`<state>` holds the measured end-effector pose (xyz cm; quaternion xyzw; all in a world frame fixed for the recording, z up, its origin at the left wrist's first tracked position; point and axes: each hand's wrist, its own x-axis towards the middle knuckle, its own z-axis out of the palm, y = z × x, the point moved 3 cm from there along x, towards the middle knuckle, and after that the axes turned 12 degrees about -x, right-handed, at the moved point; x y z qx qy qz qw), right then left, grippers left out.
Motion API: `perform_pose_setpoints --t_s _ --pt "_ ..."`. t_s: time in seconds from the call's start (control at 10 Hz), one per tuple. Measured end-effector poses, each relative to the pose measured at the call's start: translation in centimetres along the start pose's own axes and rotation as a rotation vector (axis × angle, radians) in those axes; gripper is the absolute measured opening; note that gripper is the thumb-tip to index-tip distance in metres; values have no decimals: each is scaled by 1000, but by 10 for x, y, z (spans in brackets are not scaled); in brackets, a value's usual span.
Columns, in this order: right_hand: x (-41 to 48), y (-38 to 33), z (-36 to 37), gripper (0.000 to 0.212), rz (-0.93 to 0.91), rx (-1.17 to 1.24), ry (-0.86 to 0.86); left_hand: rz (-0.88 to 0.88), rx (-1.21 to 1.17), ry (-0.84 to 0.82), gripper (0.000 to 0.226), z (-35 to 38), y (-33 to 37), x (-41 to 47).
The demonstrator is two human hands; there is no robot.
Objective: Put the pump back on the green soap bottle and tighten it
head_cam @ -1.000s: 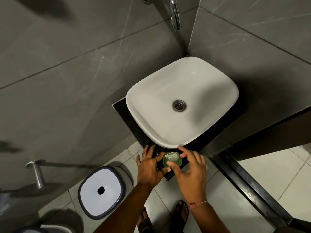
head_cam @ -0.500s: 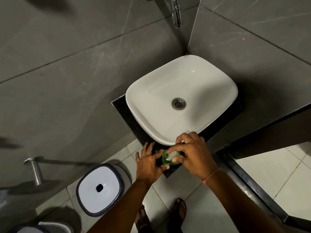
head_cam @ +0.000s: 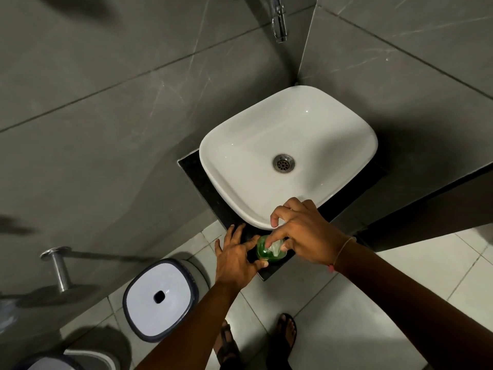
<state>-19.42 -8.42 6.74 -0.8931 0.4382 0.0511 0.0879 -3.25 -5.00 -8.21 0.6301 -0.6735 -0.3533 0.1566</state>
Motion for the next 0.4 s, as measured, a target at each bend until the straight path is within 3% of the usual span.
perform_pose_setpoints --t_s 0.3,0.4 --pt "0 -3 -3 45 -47 -39 -27 -7 22 -9 73 -2 3 1" --pt "-13 3 -8 71 56 -32 -28 4 34 -34 81 -3 3 -4"
